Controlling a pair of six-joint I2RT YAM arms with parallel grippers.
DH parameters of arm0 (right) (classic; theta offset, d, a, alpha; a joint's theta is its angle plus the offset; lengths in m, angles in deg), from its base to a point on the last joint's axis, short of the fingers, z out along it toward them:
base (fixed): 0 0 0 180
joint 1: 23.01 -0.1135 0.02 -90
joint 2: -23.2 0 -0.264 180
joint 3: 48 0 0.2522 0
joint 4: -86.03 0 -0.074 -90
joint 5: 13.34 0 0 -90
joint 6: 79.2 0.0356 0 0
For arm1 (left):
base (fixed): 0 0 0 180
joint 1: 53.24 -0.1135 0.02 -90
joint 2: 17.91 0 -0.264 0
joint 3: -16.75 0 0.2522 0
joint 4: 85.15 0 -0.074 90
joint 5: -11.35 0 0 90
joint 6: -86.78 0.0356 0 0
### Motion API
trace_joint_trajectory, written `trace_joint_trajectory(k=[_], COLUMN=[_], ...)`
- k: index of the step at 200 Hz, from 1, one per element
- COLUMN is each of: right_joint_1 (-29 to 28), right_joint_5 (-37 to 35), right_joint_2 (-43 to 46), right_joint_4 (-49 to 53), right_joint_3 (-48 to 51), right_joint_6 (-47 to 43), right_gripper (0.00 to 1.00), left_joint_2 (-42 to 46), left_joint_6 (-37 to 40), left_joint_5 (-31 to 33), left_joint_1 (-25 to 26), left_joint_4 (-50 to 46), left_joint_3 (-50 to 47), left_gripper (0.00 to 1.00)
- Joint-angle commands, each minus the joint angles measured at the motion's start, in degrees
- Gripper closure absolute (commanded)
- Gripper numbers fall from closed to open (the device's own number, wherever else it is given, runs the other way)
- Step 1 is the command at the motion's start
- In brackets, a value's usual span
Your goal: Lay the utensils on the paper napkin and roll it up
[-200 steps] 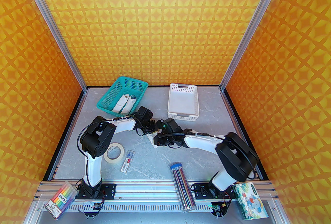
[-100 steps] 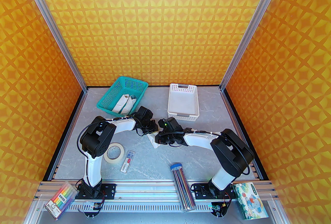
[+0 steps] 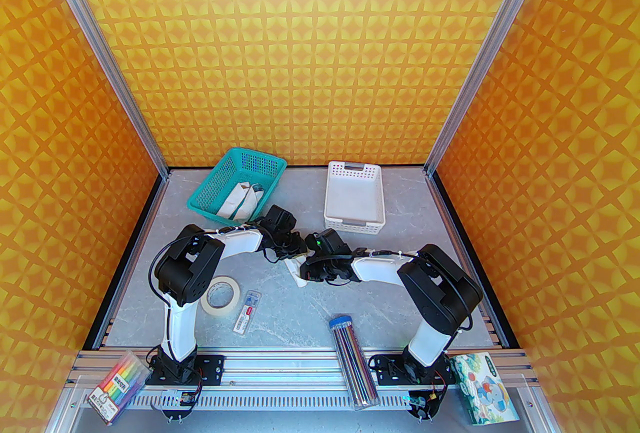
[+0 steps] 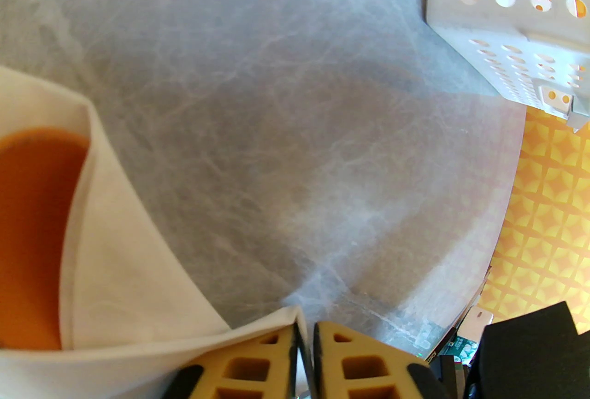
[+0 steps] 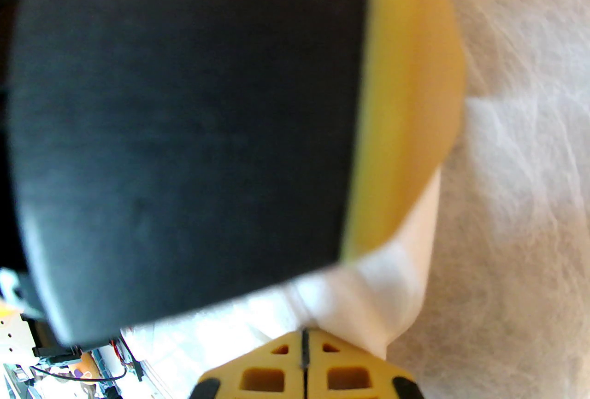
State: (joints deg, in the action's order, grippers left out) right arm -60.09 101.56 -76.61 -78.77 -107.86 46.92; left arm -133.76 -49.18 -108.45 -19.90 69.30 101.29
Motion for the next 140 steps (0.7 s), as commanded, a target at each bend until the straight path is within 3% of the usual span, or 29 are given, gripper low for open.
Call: trace_joint_trajectory(k=[1, 73, 140], right_joint_1=[0.2, 0.3, 0.2], right_joint_5=[-1.5, -0.6, -0.4], right_joint_2=[-2.4, -4.1, -4.0], right_joint_4=[3.8, 4.6, 4.7], right_joint_3=[2.7, 3.1, 2.9], right_joint_6=[-1.3, -1.7, -1.7], right_gripper=[0.94, 0.95, 0.95], left_joint_2=[2.2, 6.2, 17.7], left_joint_6=[2.5, 5.9, 6.9], left_joint_5=[1.0, 1.0, 2.6], left_joint_1=[-0.1, -1.7, -6.9], left_joint_4=[-4.3, -10.7, -10.9], left_joint_3=[2.5, 8.7, -0.2], left_gripper=[0.8, 0.71, 0.66])
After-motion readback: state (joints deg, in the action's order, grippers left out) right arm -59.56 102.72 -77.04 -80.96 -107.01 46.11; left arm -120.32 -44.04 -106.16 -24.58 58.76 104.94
